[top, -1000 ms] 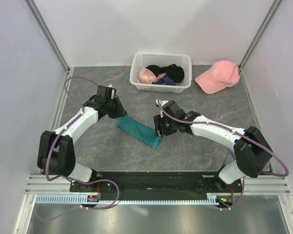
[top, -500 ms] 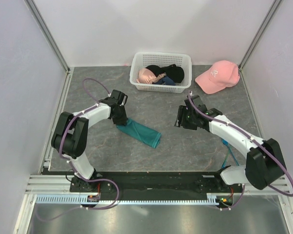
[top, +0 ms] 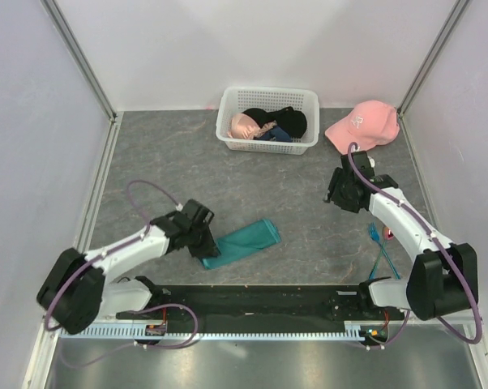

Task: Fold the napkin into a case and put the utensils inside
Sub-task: Rotate the smaller rectangle-folded napkin at the center of the board, then move the utensils to the corner of the board.

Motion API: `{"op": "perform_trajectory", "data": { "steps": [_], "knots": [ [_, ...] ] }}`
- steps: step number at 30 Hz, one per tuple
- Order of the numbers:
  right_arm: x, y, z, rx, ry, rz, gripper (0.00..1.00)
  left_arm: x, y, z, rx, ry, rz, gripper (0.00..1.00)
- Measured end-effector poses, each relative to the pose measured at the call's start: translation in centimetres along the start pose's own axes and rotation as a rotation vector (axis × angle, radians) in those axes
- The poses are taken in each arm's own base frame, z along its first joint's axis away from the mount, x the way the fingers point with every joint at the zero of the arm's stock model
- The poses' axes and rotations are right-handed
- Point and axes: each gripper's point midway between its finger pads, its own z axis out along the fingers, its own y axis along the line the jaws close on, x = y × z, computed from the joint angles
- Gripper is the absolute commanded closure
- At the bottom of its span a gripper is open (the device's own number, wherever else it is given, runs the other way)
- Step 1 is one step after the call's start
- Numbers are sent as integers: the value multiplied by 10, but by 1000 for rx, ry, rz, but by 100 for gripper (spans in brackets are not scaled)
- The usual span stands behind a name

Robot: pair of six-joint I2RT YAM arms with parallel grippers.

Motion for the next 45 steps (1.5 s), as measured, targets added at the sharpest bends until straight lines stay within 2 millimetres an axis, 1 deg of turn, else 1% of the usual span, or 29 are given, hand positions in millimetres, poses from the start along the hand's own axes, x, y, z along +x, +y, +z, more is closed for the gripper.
{"op": "perform_trajectory", "data": {
  "steps": [3, 5, 6, 8, 11, 12, 14, 16, 19, 22, 25, 27, 29, 30, 33, 34, 39, 41, 42, 44, 45],
  "knots": [
    [-11, -13, 5, 30, 1, 24, 36, 39, -6, -10, 64, 48, -39, 73],
    [-15, -26, 12, 55, 17, 44, 35, 58, -12, -18, 112, 71, -55, 71],
    [-16, -33, 16, 69, 29, 56, 35, 63, -16, -23, 139, 79, -61, 70],
    [-17, -47, 22, 91, 54, 84, 35, 68, -28, -34, 198, 75, -59, 67],
    [-19, -74, 28, 123, 71, 150, 34, 71, -40, -47, 269, 64, -39, 65],
    [-19, -85, 30, 141, 74, 180, 34, 70, -44, -51, 286, 61, -32, 65],
    [-17, -107, 32, 173, 80, 234, 34, 66, -55, -58, 315, 50, 1, 68],
    [-12, -125, 33, 203, 88, 277, 28, 60, -68, -63, 333, 39, 47, 68],
    [-6, -141, 33, 228, 101, 303, 19, 54, -87, -66, 357, 36, 133, 67],
    [-8, -152, 33, 244, 93, 324, 16, 50, -96, -67, 377, 33, 215, 67],
    [-11, -165, 36, 273, 83, 336, 15, 40, -109, -73, 421, 32, 282, 67],
    [-9, -169, 38, 286, 95, 332, 13, 33, -118, -76, 462, 27, 313, 67],
    [-8, -169, 39, 285, 99, 322, 12, 29, -123, -78, 497, 32, 337, 67],
    [-8, -168, 39, 278, 96, 314, 9, 29, -125, -78, 514, 39, 348, 67],
    [-5, -166, 38, 265, 91, 305, 5, 27, -128, -76, 548, 73, 363, 67],
    [-2, -166, 38, 261, 93, 303, 5, 28, -129, -75, 563, 90, 369, 67],
    [8, -160, 42, 248, 109, 290, 5, 19, -132, -78, 619, 109, 368, 67],
    [15, -156, 49, 247, 117, 287, 7, 19, -133, -79, 632, 111, 376, 67],
    [15, -157, 50, 259, 110, 279, 12, 20, -134, -79, 641, 115, 384, 67],
    [14, -156, 52, 278, 94, 275, 18, 20, -135, -79, 648, 120, 392, 67],
    [14, -156, 53, 287, 89, 277, 26, 21, -134, -78, 647, 123, 394, 67]
  ]
}}
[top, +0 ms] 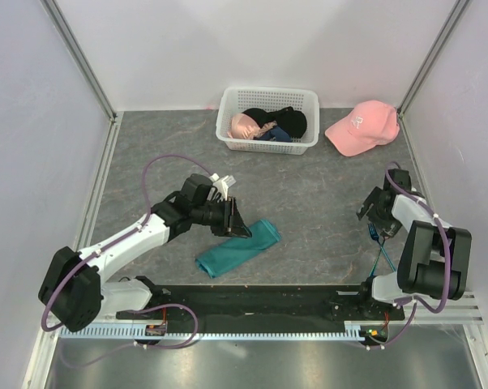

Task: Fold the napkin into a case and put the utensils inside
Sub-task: Move the utensils to the corner of the board.

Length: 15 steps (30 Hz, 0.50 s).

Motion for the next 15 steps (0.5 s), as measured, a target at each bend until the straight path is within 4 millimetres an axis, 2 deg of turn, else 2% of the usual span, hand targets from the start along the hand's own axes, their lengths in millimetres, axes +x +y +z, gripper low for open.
{"op": "perform_trajectory", "data": {
  "steps": [2, 3, 5, 7, 8, 11, 13, 14, 15],
  "knots": [
    [0, -2, 2, 24, -6, 7, 38, 1, 1, 1, 1, 7, 0, 67],
    [-1, -4, 3, 44, -11, 8, 49, 1, 1, 1, 2, 9, 0, 67],
    [-3, 1, 5, 52, -14, 6, 55, 1, 0, 1, 7, 11, 1, 67],
    [-9, 15, 8, 43, -27, 4, 57, 0, 1, 0, 7, 8, -1, 67],
    [-9, 19, 8, 38, -28, -2, 63, -1, 1, 0, 6, 5, -3, 67],
    [-14, 47, 10, -15, -36, 19, 69, -4, 3, -2, 6, -5, -8, 67],
    [-16, 67, 11, -67, -23, 35, 68, -7, 4, -2, 5, -12, -12, 67],
    [-18, 75, 12, -83, -14, 40, 54, -8, 4, -3, 6, -16, -12, 67],
    [-20, 81, 12, -95, -8, 44, 48, -9, 4, -3, 8, -20, -12, 67]
  ]
}}
